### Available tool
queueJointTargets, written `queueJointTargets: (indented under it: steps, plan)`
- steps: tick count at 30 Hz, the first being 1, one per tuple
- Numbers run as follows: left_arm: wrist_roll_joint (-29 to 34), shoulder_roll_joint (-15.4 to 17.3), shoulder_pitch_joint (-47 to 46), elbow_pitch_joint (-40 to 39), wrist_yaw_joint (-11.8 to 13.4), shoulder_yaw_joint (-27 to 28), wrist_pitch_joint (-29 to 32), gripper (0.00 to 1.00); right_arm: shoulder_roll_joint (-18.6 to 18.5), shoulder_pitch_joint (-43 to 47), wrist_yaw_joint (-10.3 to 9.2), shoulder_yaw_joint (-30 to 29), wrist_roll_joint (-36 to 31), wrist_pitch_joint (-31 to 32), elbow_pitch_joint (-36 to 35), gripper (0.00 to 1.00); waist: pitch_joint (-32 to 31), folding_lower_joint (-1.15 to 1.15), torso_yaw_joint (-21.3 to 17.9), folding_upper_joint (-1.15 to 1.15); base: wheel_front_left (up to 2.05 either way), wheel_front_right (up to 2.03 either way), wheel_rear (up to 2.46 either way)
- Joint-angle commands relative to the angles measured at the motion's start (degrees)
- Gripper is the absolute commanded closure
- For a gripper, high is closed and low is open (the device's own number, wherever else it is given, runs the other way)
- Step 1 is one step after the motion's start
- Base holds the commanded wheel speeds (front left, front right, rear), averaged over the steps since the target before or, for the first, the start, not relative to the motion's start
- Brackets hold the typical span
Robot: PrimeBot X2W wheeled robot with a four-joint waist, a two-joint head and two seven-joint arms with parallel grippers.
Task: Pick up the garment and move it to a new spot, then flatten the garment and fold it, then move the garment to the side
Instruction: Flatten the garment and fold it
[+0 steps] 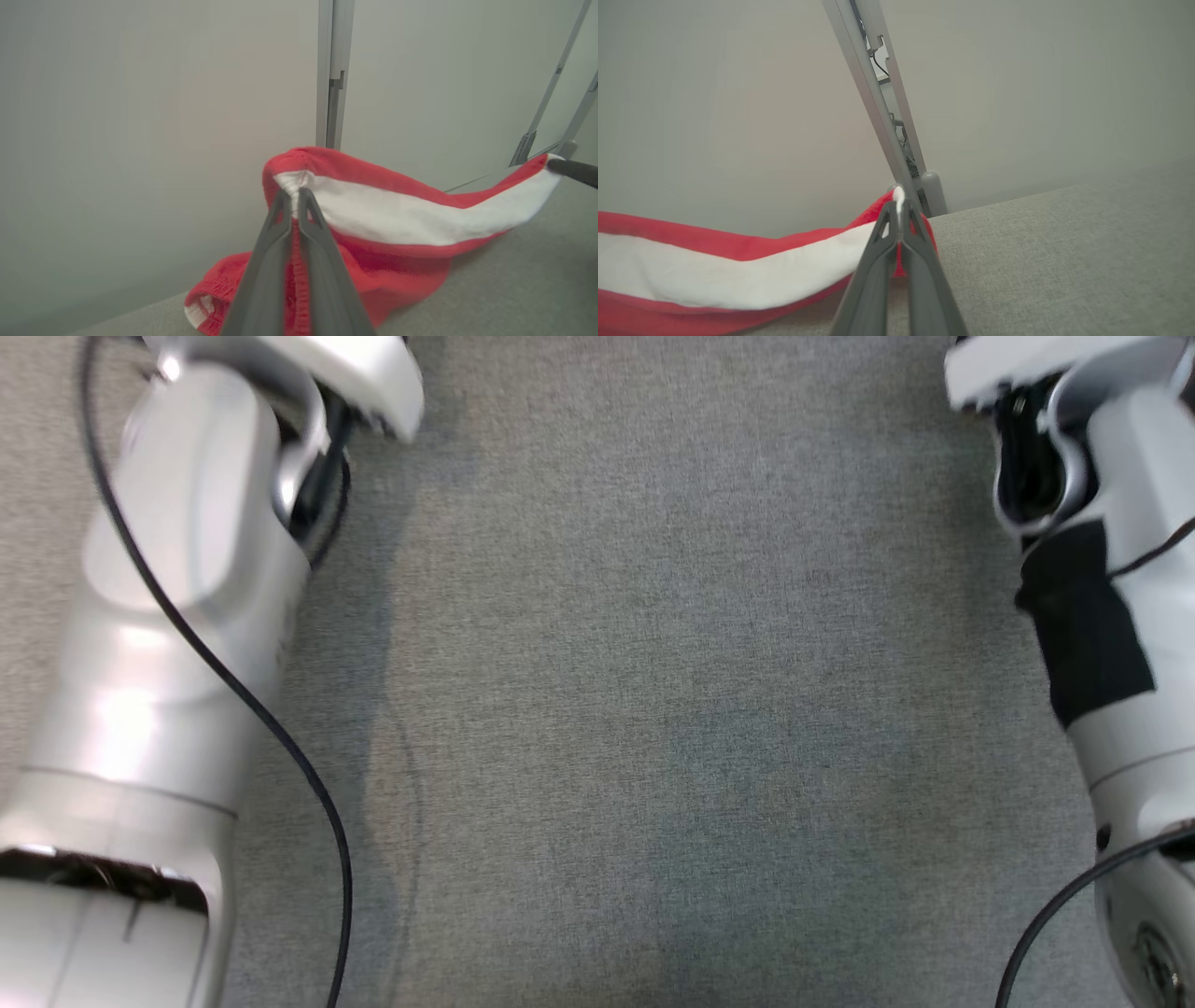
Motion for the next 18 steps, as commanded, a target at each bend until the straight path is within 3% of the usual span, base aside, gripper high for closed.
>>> queueJointTargets:
  steps: [1, 7, 9, 18]
  plan:
    - [0.5, 0.0, 1.6, 0.3, -0.2, -0.7, -0.2, 1.00, -0.3, 1.6, 0.00, 0.4, 0.2, -0.3, 0.8, 1.00, -2.0, -0.01, 0.9, 0.00, 0.00, 0.00, 0.00]
    - [-0.4, 0.3, 8.7, 3.1, -0.2, -7.8, -0.2, 1.00, -1.0, 6.8, 0.00, 4.2, 0.3, -0.3, 5.6, 1.00, -6.9, -0.01, 2.3, 0.00, 0.00, 0.00, 0.00]
    - [-0.9, 0.6, 11.1, 5.8, -0.2, -12.4, -0.2, 1.00, -1.9, 8.6, 0.00, 6.5, 0.9, -0.3, 7.9, 1.00, -9.1, -0.01, 2.8, 0.00, 0.00, 0.00, 0.00]
    - [-1.9, 1.5, 14.7, 10.6, -0.2, -23.2, -0.2, 1.00, -4.8, 11.9, 0.00, 11.5, 2.3, -0.3, 12.2, 1.00, -13.3, -0.01, 3.4, 0.00, 0.00, 0.00, 0.00]
